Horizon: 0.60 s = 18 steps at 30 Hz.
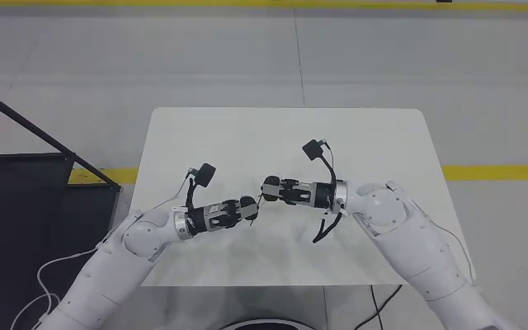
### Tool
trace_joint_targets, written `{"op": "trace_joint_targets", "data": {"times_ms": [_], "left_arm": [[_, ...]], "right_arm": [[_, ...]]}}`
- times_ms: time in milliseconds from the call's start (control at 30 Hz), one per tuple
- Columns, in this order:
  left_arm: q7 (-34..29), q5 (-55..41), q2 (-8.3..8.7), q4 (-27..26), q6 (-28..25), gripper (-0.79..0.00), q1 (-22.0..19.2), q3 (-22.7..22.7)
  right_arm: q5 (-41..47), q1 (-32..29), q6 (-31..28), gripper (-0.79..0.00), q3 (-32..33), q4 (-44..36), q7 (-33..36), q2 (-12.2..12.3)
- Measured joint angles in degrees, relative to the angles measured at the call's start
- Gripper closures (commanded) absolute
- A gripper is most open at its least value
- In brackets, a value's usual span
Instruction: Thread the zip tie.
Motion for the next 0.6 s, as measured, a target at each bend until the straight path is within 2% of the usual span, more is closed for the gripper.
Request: {"op": "trace_joint_targets", "data": {"times_ms": [167,333,600], "left_arm": [[-0.3,0.1,-0.14,0.0,0.0,-0.305,0.1,-0.2],[-0.4,-0.2,-0.26,0.2,0.1,-0.351,0.2,-0.5],[-0.5,-0.7,-0.47,0.7,0.0,-0.345,0.2,-0.9]], "right_arm": [[-0.7,-0.1,0.4,0.0,0.4,-0.4,0.1,-0.1],[-1.4,-0.3,0.7,0.0,0.8,-0.9,0.3,-0.2],[-2.2,0.3,1.7,0.0,0.7,-1.4,2.1,-0.5]]}}
